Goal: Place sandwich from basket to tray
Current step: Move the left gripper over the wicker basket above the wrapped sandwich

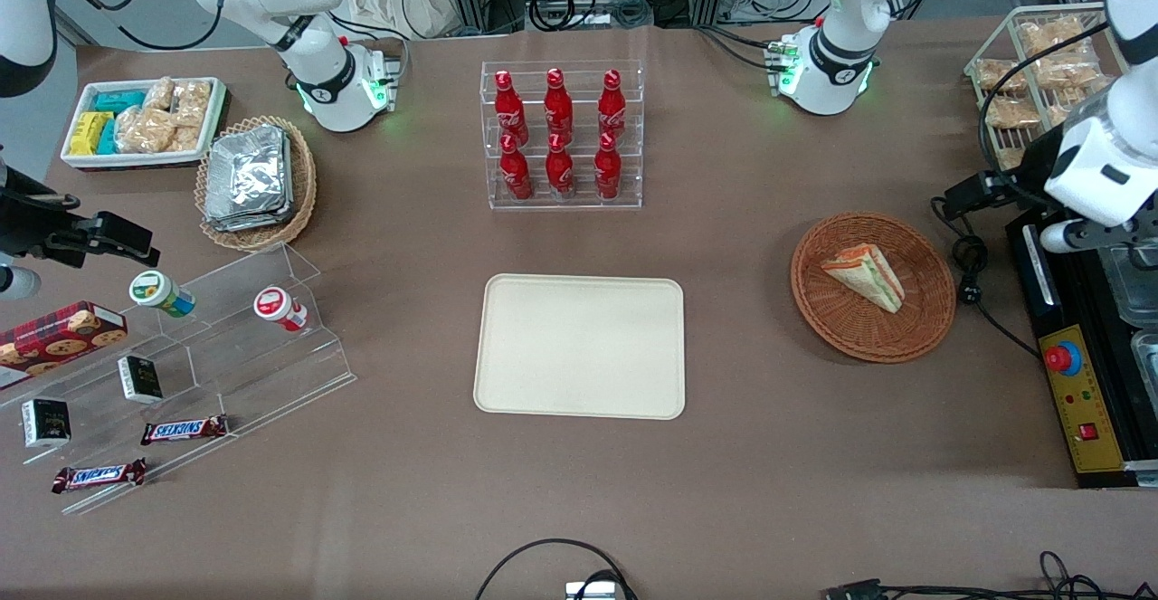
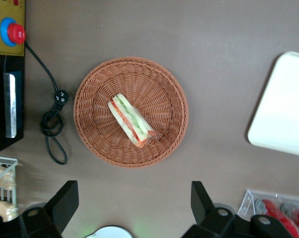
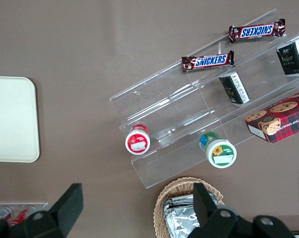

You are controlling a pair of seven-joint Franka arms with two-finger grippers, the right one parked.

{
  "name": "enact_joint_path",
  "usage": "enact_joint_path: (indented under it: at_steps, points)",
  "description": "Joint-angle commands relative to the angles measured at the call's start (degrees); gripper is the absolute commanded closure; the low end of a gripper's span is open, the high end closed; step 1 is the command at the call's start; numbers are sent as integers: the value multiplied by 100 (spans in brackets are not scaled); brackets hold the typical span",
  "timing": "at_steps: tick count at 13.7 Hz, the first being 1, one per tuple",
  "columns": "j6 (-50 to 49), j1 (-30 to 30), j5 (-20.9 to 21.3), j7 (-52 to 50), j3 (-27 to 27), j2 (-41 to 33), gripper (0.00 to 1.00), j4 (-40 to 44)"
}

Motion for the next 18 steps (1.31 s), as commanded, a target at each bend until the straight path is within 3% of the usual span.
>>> enact_joint_path:
  at_steps: [1,12,18]
  points:
    - [926,6,99,-562,0,-672,0,-1290]
    - [3325,120,125,-1440,9,-919,0,-3569]
    - [4478,112,125,-2223,-17,-428,0,-4045]
